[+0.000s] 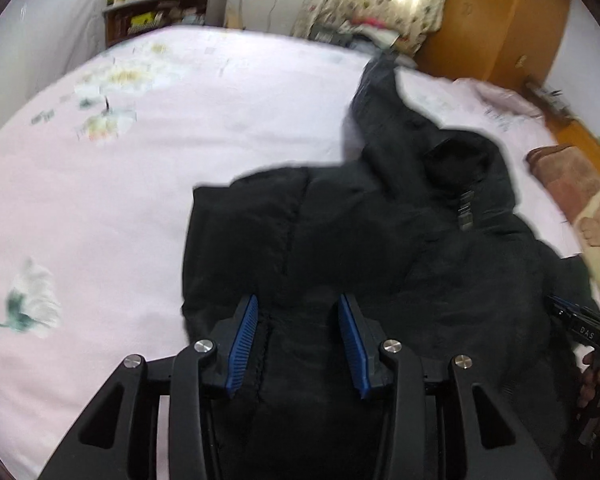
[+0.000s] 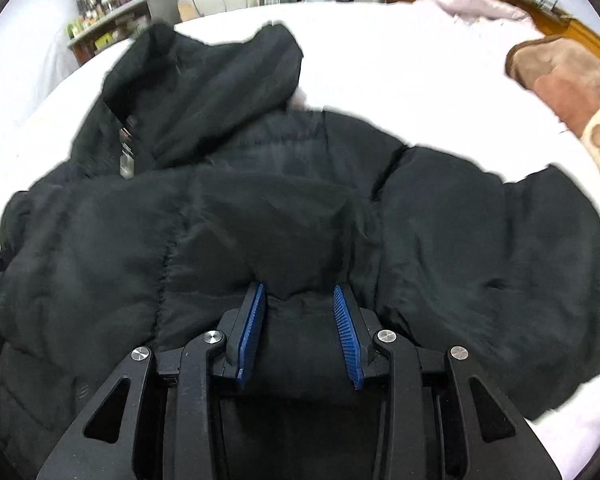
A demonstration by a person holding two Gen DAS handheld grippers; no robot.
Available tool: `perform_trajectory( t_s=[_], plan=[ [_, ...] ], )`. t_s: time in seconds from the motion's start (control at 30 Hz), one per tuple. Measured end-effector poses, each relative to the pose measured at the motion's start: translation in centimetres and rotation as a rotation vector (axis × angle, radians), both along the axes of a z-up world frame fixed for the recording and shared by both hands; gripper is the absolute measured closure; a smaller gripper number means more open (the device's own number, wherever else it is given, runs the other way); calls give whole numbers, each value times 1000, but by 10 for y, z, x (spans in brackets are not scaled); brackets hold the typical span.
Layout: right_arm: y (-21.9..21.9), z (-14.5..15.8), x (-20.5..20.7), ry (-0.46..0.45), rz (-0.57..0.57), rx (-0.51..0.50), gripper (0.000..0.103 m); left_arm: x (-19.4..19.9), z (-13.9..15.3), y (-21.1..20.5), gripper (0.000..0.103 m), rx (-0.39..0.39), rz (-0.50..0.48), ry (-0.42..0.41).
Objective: Fold large clothes
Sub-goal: 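Swing the held sleeve across the jacket body and open the left tool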
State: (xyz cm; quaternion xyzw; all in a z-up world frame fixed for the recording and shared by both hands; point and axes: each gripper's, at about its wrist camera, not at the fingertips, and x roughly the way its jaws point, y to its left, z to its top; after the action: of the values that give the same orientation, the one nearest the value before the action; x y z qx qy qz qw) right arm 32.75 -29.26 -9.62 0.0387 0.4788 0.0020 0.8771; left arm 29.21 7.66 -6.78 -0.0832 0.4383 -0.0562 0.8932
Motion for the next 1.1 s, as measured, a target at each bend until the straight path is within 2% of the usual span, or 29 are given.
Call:
perform_trajectory(
  t_s=[0.1, 0.17, 0.23, 0.37, 0.5, 0.63, 0.77, 0.93, 1.1],
  plan=[
    [-1, 13, -25, -56, 7, 42, 67, -23, 11, 1, 60, -1, -20, -37],
    [1, 0, -32, -23, 26, 37, 67, -25, -4, -1, 60, 33, -21, 0],
    [3, -26, -26, 47, 49, 1, 67, -23, -24, -1, 59, 41, -22, 40],
    [7, -30, -24, 60, 48, -1, 67, -24, -20, 4, 59, 55, 2, 43],
    [8, -8, -37, 66, 30, -34, 67, -42, 2, 2, 59, 81, 0, 40],
    [-1, 27, -88, -8, -31, -5, 67, -90, 29, -6, 59, 80, -19, 1],
    [0, 47, -138, -44, -79, 27, 66, -139, 52, -20, 59, 58, -49, -24],
    [-6, 63, -206, -75, -129, 77, 65, -185, 68, -43, 58, 40, -95, -32],
    [-3, 79, -241, -87, -114, 111, 65, -222, 77, -57, 54, 26, -120, -39]
  ],
)
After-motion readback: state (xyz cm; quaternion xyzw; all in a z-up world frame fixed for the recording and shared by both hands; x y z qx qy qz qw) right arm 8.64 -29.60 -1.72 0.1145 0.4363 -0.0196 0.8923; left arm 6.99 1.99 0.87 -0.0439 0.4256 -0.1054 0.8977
